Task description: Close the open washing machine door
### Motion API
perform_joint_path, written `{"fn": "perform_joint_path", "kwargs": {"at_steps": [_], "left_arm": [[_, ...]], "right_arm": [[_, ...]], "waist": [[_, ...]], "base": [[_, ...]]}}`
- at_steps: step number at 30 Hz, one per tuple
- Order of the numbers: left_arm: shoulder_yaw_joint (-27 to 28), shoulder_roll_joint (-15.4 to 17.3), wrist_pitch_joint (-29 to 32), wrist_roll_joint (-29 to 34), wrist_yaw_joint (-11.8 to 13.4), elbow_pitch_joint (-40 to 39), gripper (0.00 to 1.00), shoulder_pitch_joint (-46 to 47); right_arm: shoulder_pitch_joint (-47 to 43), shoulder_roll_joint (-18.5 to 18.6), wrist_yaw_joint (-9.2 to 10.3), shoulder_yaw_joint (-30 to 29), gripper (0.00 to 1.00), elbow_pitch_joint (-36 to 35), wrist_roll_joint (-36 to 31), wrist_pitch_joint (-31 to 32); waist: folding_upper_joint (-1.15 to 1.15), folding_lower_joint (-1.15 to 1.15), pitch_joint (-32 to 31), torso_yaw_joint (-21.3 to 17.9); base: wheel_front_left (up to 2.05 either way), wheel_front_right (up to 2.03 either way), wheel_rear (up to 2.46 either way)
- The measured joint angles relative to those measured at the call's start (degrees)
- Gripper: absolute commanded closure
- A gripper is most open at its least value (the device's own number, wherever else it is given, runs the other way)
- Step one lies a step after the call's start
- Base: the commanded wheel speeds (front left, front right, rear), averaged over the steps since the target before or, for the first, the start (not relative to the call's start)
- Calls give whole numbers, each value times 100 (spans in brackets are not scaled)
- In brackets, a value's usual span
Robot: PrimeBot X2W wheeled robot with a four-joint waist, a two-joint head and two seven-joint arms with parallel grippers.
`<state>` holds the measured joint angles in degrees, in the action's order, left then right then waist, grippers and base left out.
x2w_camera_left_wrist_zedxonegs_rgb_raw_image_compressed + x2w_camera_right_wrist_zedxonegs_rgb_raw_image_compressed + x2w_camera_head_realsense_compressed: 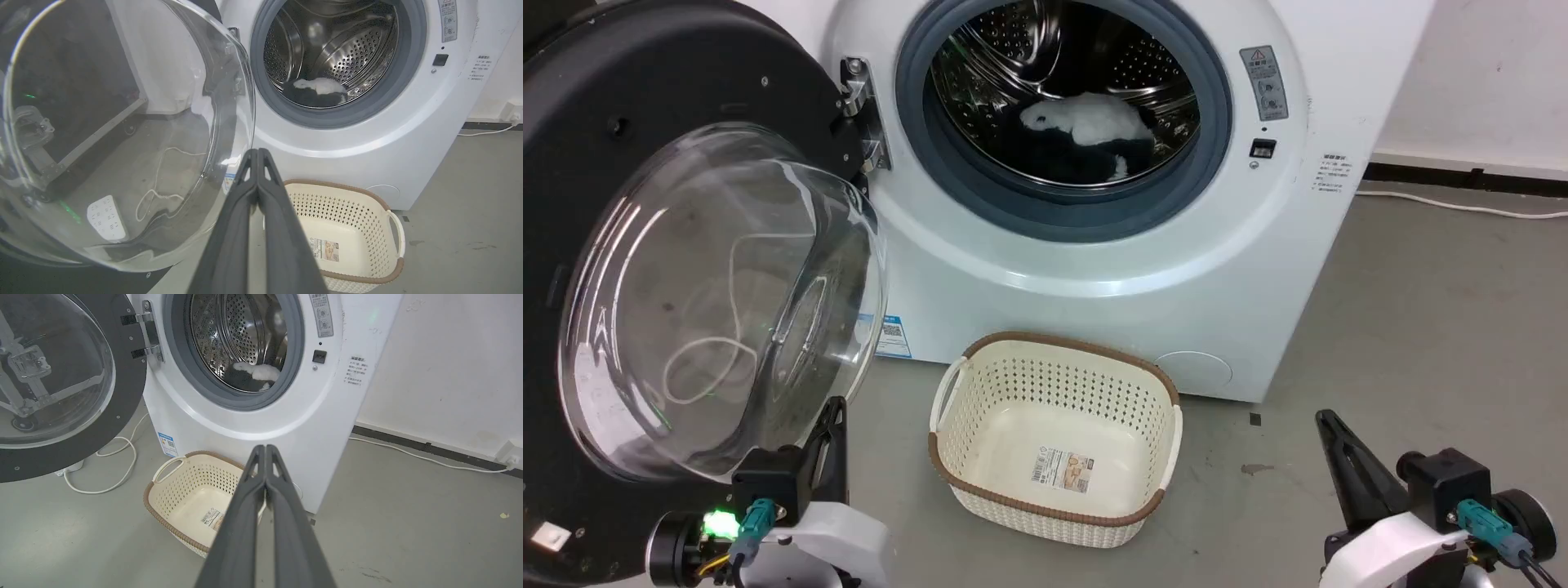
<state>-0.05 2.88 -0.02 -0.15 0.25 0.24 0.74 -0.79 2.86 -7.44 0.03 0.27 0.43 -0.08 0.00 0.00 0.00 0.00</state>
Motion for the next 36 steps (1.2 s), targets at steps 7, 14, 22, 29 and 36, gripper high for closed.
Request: {"fn": "perform_joint_path", "kwargs": {"at_steps": [7, 14, 22, 29, 36], "left_arm": [[-1, 0, 0, 0, -1, 0, 100, 0], [-2, 0, 0, 0, -1, 0, 100, 0], [-2, 0, 0, 0, -1, 0, 100, 0], [-2, 0, 0, 0, -1, 0, 100, -1], [-2, 0, 0, 0, -1, 0, 100, -1]], "right_arm": [[0, 0, 0, -1, 100, 0, 0, 0], [0, 0, 0, -2, 100, 0, 0, 0], [0, 0, 0, -2, 100, 0, 0, 0], [0, 0, 0, -1, 100, 0, 0, 0], [0, 0, 0, -2, 100, 0, 0, 0]], "waist": [[0, 0, 0, 0], [0, 0, 0, 0], [0, 0, 0, 0], [0, 0, 0, 0], [0, 0, 0, 0]], "base": [[0, 0, 0], [0, 0, 0], [0, 0, 0], [0, 0, 0], [0, 0, 0]]}}
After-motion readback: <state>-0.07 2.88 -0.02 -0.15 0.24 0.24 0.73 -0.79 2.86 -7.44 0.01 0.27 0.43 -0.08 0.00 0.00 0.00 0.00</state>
